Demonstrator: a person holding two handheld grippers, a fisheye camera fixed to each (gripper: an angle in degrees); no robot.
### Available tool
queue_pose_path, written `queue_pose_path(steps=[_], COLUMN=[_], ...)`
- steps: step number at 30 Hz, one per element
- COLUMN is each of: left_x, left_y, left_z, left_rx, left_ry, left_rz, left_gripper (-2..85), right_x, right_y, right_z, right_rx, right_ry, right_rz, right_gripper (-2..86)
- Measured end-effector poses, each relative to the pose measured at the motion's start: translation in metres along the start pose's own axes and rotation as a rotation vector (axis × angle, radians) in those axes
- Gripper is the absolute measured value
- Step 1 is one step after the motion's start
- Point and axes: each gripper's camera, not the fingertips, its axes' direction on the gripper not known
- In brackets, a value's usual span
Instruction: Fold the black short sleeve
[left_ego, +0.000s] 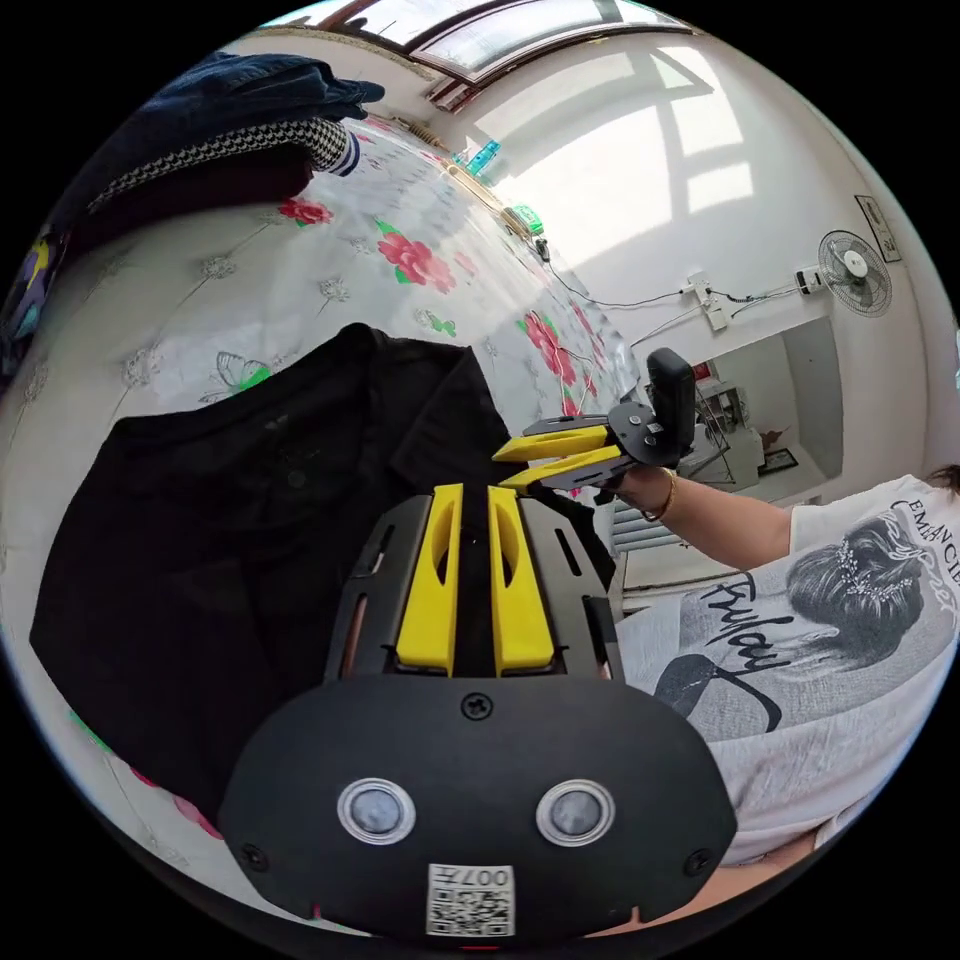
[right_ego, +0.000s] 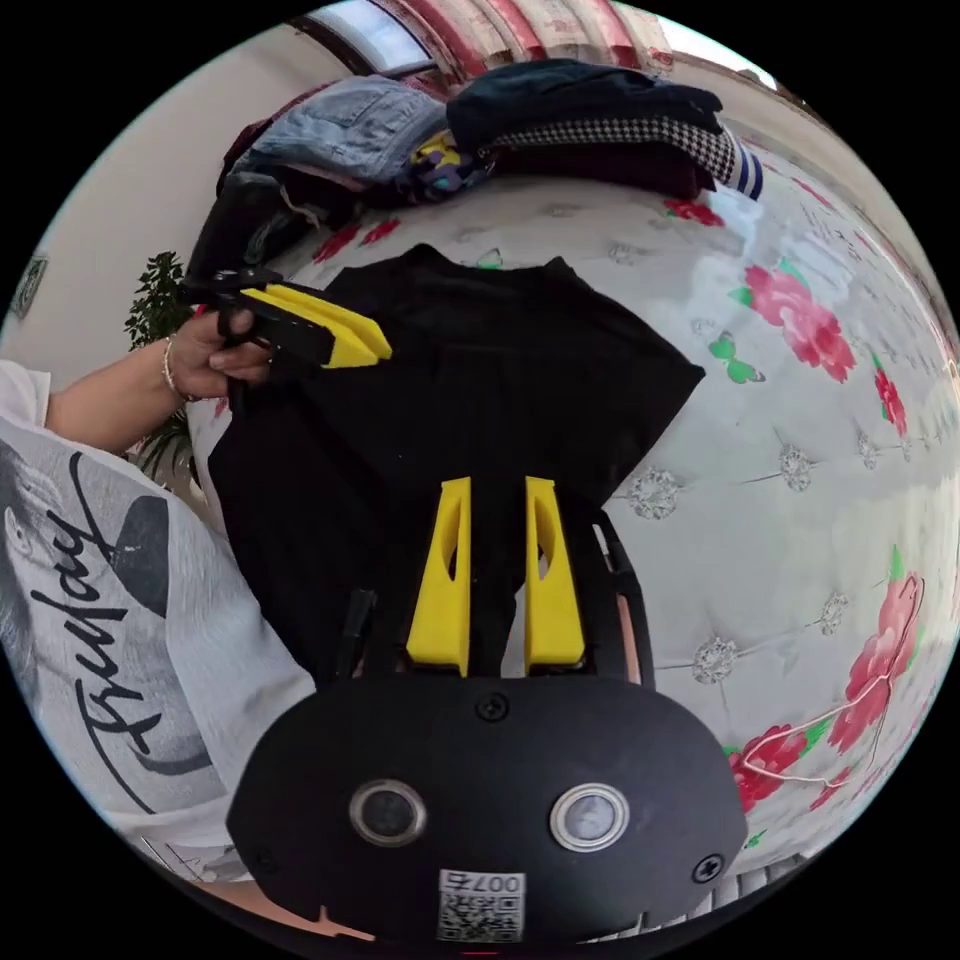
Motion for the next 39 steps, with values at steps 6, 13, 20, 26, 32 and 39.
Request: queue_pose_path(steps=[6,13,20,26,32,39], left_x=[0.045,0.106,0.151,0.182,0.218,0.262], left_y=[0.059,0.193,0.257,0.224,0.224,0.242], left_z=[-0.062,-0.139,-0.133,-0.108,-0.137,-0.212], left_rx=[0.106,0.267,0.190,-0.019,-0.042,0.157], left_ry=[-0.126,-0.394,-0.397,-0.508,-0.386,-0.125], left_rz=[-0.167,-0.519,-0.695,-0.630,-0.486,-0.428], left_gripper=[4.5,6.1,7.6,0.8,-0.8,-0.9], right_x=[0.019,0.039,0.026,0.026,0.045,0.079], right_y=[0.019,0.135,0.218,0.216,0.240,0.293], right_z=[-0.039,-0.064,-0.039,-0.020,-0.045,-0.108], right_rx=[0.159,0.179,0.074,-0.012,0.060,0.276], right_ry=[-0.026,-0.125,-0.146,-0.052,-0.110,-0.290], right_rz=[0.133,0.380,0.495,0.464,0.481,0.564], right_gripper=[6.2,7.7,7.6,3.0,0.3,0.0])
